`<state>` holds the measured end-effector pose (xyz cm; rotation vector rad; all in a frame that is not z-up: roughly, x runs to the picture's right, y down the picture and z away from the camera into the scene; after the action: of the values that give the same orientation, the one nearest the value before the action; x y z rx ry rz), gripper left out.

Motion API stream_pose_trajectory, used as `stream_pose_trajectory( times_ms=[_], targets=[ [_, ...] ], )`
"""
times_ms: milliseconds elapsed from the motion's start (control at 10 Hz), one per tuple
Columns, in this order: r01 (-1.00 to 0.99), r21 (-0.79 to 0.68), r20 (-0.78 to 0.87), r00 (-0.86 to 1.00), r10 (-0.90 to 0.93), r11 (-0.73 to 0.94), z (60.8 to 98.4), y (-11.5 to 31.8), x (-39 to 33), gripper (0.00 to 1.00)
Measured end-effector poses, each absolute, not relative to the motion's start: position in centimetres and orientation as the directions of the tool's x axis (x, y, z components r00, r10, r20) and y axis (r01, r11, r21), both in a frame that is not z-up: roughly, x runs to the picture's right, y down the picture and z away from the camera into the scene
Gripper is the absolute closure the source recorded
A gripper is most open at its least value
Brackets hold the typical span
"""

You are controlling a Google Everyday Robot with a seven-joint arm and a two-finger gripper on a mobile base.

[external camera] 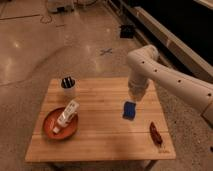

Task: Move the arm in a circular motion

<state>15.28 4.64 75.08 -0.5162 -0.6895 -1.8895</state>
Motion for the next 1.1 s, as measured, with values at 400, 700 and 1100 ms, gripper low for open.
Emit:
stream_pose_trajectory(
  times_ms=[400,700,1100],
  targets=[
    [0.897,0.255,0.618,-0.439,-0.653,-0.361,75.6,3.8,12.8,0.66],
    [0.887,0.270,0.607,-0.458,-0.650,-0.374,77.3,3.6,11.0,0.66],
    [0.863,0.291,0.610,-0.499,-0.616,-0.412,76.8,3.1,7.1,0.66]
  ],
)
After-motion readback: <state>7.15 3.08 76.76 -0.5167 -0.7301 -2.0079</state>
